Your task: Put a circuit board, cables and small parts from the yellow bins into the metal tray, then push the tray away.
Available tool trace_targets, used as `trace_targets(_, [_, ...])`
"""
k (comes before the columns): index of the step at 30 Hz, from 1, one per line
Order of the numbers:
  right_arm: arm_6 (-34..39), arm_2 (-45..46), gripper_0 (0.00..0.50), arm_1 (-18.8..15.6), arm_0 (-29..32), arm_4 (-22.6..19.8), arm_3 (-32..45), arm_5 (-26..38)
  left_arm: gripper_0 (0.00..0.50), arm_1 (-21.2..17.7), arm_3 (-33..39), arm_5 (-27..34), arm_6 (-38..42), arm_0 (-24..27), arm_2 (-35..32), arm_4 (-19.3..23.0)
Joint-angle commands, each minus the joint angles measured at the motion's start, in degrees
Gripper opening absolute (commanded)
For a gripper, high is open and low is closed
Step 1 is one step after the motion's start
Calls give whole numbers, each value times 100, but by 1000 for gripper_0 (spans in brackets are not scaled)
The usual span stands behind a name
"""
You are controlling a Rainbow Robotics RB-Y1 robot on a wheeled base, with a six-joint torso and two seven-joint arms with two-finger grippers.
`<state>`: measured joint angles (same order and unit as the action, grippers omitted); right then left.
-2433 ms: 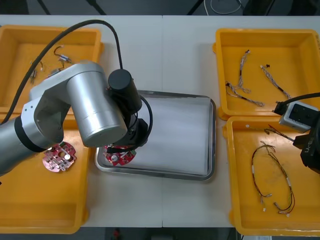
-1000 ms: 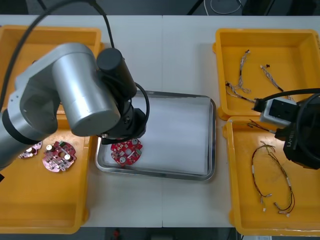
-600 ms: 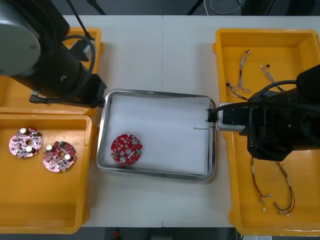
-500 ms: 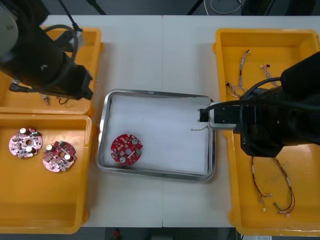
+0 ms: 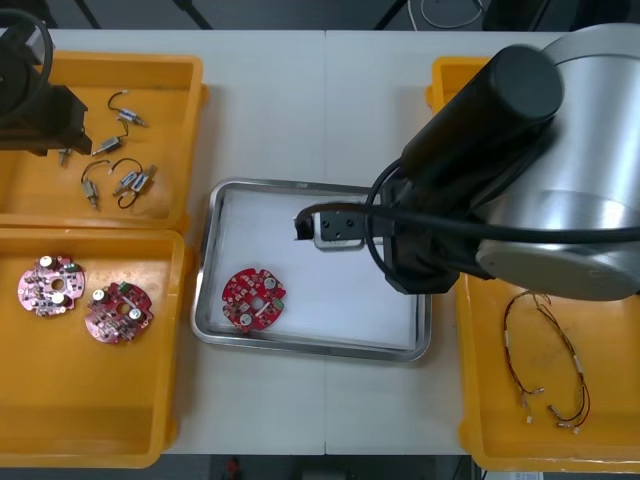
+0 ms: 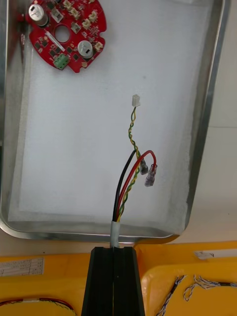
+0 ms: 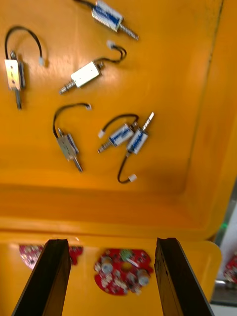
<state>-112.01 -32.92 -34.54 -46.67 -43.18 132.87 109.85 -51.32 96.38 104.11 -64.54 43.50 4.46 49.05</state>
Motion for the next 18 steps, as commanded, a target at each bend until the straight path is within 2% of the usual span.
trace_targets(1, [-145, -760, 0, 316, -237, 495, -33, 15, 500, -221, -497, -637, -955, 211, -174, -238])
trace_targets(5, [-198, -1191, 0, 474, -220, 873, -262, 15, 500, -221, -1007, -1209, -1324, 238, -174, -309])
trace_targets(8, [-216, -1384, 0, 509, -150, 978, -578, -7, 500, -212, -1420, -1525, -1597, 299, -174, -361])
trace_targets(18, [-295, -1656, 0, 659, 149, 1224, -1536, -1088, 500, -168, -2422, -2413, -2388, 370, -156, -467])
